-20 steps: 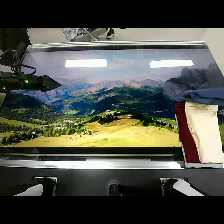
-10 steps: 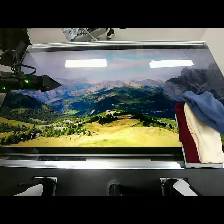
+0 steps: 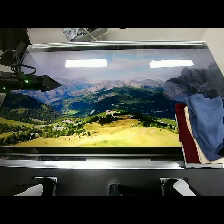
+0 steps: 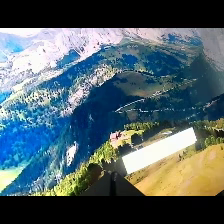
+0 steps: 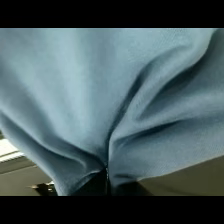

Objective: Fold the shirts.

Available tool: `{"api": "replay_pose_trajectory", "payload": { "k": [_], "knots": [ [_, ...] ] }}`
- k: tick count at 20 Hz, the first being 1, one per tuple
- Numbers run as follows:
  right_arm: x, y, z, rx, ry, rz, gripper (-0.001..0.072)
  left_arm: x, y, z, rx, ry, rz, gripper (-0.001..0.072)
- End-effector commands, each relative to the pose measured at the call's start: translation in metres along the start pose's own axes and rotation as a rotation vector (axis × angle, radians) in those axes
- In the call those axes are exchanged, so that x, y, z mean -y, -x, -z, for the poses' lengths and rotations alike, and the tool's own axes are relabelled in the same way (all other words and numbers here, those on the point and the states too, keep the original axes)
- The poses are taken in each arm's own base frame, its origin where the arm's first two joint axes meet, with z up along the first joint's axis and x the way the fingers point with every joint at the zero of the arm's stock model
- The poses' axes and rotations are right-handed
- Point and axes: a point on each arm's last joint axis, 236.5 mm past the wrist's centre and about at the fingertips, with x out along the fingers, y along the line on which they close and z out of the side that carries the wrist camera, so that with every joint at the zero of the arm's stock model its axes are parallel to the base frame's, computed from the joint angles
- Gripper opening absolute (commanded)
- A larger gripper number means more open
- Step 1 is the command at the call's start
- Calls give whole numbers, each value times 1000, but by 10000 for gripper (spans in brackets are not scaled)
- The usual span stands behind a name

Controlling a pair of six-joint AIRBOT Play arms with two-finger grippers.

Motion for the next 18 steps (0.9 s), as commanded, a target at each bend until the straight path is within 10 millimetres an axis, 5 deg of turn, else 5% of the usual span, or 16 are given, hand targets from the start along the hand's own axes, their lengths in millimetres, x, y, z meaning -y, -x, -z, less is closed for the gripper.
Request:
{"api": "replay_pose_trajectory", "payload": {
  "k": [1,3,5,8,10,11,12,14,15,16,17,18],
  "knots": [
    [11,-10,5,-25,-1,41,252,1,1,0,0,2,1,26],
    [12,-2,2,-9,71,51,622,9,6,-3,12,-1,21,25],
    [23,36,-24,120,118,132,631,24,20,-18,55,-33,39,25],
    [10,168,-108,617,238,308,631,33,59,-69,209,-138,-59,22],
    [-60,262,-148,963,396,343,631,2,86,-102,311,-137,-321,21],
    [-102,284,-156,1056,480,313,631,-20,94,-105,314,-137,-473,21],
    [-148,286,-157,1083,568,257,631,-40,95,-98,269,-139,-596,22],
    [-220,242,-149,963,698,139,631,-62,71,-56,66,-126,-689,32],
    [-247,203,-140,833,750,94,633,-70,52,-23,-72,-92,-683,171],
    [-266,161,-128,689,804,65,632,-78,35,17,-216,-41,-675,487],
    [-281,112,-111,519,844,29,632,-84,22,55,-336,12,-666,672],
    [-290,76,-97,401,867,11,631,-86,9,90,-427,43,-635,672]
  ]
}}
